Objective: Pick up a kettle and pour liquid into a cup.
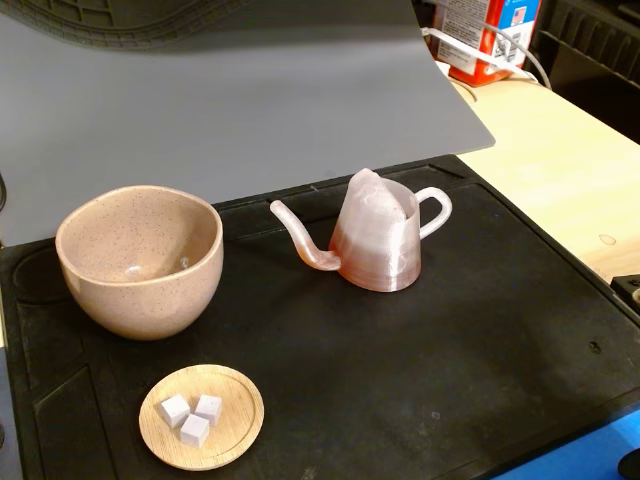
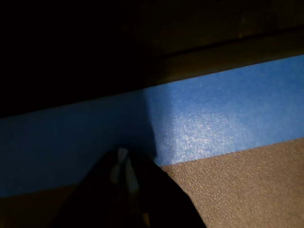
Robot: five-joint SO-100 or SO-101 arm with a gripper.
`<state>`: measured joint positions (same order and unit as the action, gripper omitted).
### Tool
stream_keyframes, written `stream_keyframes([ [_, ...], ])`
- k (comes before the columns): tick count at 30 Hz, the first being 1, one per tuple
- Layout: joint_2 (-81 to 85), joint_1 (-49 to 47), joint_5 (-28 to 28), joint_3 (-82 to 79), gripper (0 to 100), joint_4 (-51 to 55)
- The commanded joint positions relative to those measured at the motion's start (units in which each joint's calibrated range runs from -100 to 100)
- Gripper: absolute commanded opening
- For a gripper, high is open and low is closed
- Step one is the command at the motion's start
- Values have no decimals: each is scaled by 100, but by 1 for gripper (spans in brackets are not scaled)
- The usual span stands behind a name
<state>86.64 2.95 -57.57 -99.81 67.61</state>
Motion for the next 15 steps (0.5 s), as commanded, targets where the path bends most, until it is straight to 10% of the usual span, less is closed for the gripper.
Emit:
stream_keyframes([
  [1, -38, -17, 34, -19, 1, 22],
  [15, -38, -25, 34, -19, 1, 22],
])
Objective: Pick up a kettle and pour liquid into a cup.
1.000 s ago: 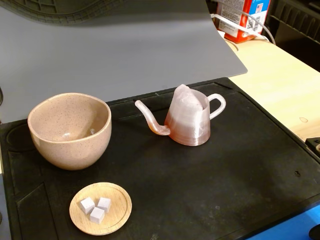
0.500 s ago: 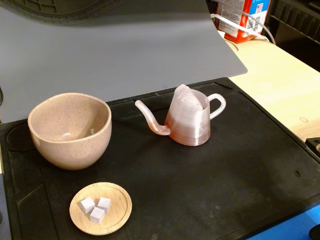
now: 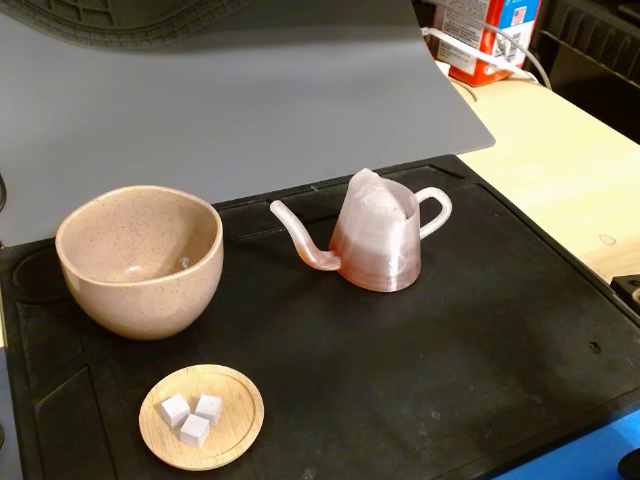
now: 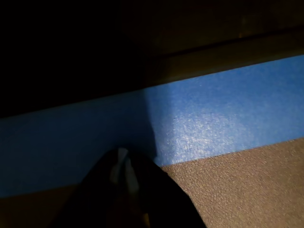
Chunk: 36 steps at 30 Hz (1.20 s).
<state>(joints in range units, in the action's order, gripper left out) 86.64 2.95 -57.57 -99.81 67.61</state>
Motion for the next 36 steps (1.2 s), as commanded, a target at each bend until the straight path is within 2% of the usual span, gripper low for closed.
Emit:
stream_keyframes([
  [1, -38, -25, 34, -19, 1, 22],
  [8, -98, -32, 34, -19, 1, 5],
  [11, -123, -32, 34, -19, 1, -696],
  [14, -772, -40, 34, -19, 1, -1872],
  [16, -1472, -238, 34, -10, 1, -3454],
  [17, -1531, -314, 34, -1, 1, -3618],
  [22, -2768, -626, 34, 62, 1, -6109],
  [25, -3076, -588, 34, 80, 1, -6705],
  [32, -4509, -603, 34, 1369, 1, -6818],
  [34, -5268, -580, 39, 1432, 1, -7950],
  [35, -5456, -580, 39, 1460, 1, -8106],
  [36, -6105, -580, 39, 1505, 1, -8832],
])
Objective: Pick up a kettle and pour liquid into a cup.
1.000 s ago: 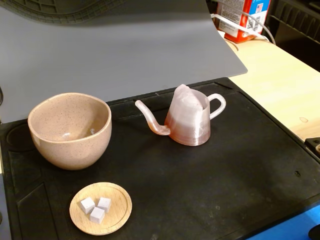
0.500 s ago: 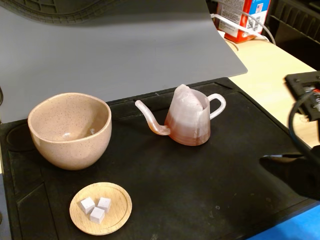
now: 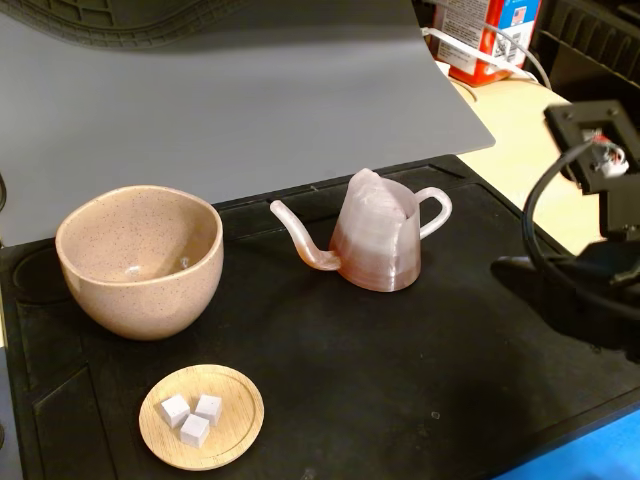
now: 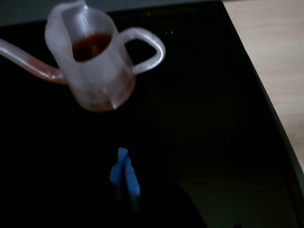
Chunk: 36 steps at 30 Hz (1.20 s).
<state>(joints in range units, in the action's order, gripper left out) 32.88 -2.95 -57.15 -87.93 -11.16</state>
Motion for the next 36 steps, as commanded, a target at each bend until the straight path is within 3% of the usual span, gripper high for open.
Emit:
stream_keyframes([
  [1, -1206, 17, -3, 535, 1, -1379],
  [4, -1982, 17, 3, 1379, 1, -1612],
  [6, -2486, 17, 370, 1814, 1, -1621],
  [11, -3134, 230, 711, 2014, 1, -1621],
  [15, -3800, 200, 1005, 3085, 1, -1621],
  [20, -4371, 200, 1021, 3520, 1, -1621],
  [21, -4380, 192, 1026, 3484, 8, -1603],
  [23, -4380, 146, 1026, 3475, 12, -1612],
  [25, -4380, 93, 1309, 3511, 12, -1569],
  [36, -4951, 154, 1336, 4591, 12, -1621],
])
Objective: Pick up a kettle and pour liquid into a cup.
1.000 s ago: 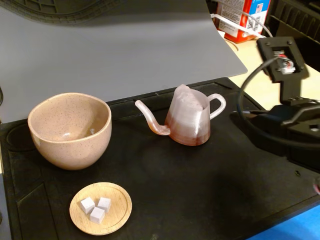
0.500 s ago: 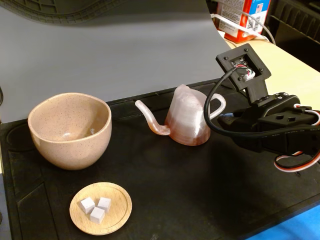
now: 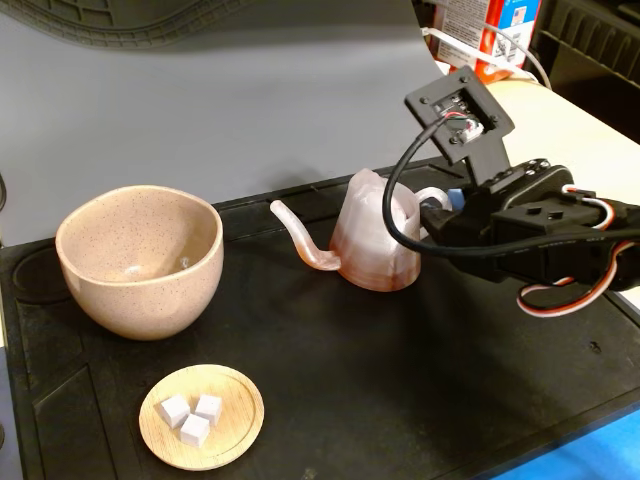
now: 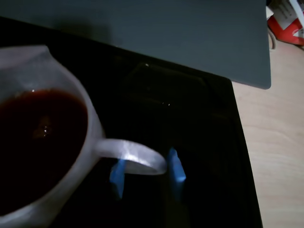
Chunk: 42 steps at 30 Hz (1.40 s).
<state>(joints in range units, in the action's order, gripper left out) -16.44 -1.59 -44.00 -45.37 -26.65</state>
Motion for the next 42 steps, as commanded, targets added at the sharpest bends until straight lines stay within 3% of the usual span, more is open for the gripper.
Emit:
stream_keyframes([
  [1, -37, 18, 21, 309, 12, -63],
  [19, -37, 41, 656, 291, 12, -452],
  [34, -361, 102, 651, 454, 11, -945],
  [36, -353, 102, 651, 454, 1, -953],
  [42, -421, 102, 635, 409, 1, -945],
])
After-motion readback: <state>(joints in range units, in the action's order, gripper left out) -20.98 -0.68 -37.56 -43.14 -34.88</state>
